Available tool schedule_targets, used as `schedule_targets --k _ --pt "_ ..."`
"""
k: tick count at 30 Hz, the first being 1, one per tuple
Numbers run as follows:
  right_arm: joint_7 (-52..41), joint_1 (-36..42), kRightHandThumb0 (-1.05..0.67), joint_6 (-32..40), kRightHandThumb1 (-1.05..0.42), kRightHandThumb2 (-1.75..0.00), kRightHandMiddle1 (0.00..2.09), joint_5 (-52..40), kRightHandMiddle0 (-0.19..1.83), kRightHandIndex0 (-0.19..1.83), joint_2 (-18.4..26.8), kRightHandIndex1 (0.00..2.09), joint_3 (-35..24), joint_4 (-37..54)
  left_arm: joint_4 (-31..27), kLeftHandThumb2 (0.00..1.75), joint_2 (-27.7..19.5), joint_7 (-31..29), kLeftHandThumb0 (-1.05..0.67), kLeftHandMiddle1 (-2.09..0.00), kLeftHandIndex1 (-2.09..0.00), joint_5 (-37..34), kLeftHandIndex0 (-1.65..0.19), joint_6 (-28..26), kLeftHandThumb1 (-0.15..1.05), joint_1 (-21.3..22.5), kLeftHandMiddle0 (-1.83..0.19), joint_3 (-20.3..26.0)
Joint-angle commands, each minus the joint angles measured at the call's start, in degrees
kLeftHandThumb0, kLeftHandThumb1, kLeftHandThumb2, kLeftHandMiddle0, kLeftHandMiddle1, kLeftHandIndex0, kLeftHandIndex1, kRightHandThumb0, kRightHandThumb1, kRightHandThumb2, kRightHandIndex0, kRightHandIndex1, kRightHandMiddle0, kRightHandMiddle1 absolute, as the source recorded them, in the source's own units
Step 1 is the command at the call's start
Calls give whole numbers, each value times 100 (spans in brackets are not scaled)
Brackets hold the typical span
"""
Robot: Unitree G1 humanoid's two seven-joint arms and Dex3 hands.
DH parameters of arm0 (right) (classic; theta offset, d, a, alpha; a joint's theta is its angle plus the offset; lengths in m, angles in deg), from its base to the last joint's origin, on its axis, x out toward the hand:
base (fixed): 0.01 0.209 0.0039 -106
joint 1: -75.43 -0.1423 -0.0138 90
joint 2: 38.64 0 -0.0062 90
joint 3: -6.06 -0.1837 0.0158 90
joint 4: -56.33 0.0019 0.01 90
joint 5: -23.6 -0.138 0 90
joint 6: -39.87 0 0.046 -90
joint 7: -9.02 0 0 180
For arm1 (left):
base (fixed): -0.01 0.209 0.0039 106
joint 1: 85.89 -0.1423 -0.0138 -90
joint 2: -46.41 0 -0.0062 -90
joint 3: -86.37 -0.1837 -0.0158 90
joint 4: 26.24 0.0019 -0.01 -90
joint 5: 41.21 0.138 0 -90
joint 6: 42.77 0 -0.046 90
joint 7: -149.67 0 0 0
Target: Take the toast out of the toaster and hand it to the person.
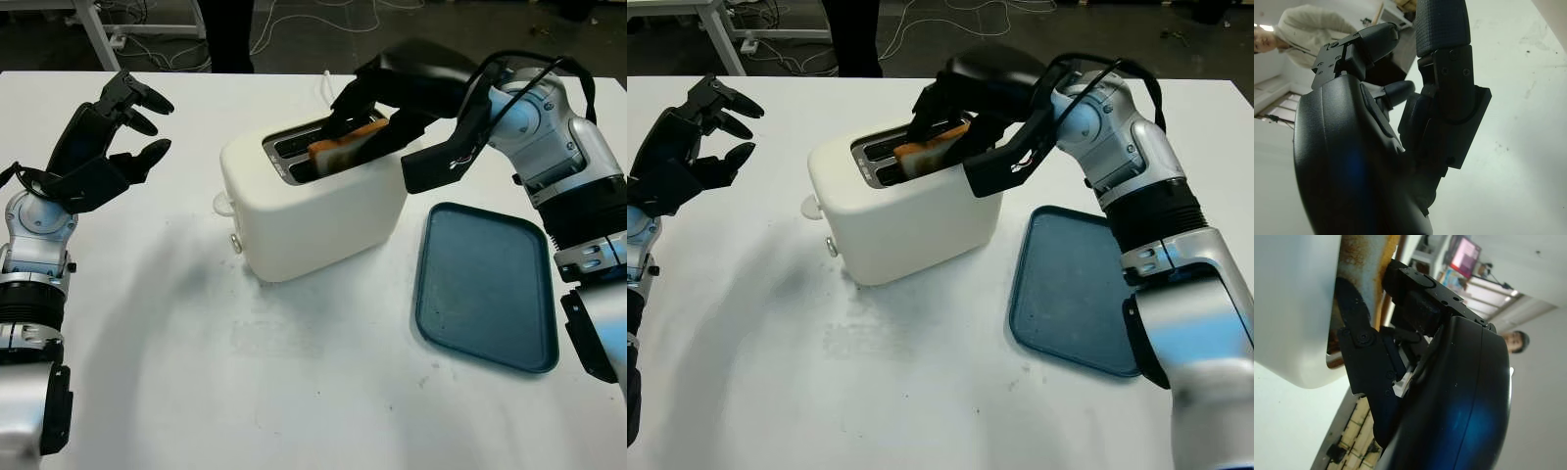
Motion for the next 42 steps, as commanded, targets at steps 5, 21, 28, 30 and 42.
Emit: schedule_targets --k 5,21,28,30,42 --pt "-239 -92 -67 -335 -80 -2 14 213 116 112 76 128 257 -182 44 60 1 -4 -105 -165 -147 -71 0 39 92 -38 0 42" --pt "2511 -241 -56 -1281 -92 -54 174 1302 81 107 323 174 292 -738 122 61 -11 11 -105 -161 -144 -69 0 125 92 -20 0 26" --pt "3403 -616 -57 -1483 -92 -57 175 1303 73 102 323 175 138 -1478 65 59 -20 -16 -105 -162 -145 -80 0 33 92 -34 0 25" --pt "3409 -685 -57 -1511 -92 -57 175 1222 70 100 346 175 90 -1614 24 59 -26 -28 -105 -163 -146 -81 0 -8 92 -43 0 23" --pt "2082 -864 -55 -1125 -92 -46 175 -809 76 103 227 175 -1135 -2091 33 57 -18 -40 -105 -165 -149 -107 0 -27 92 -51 0 41"
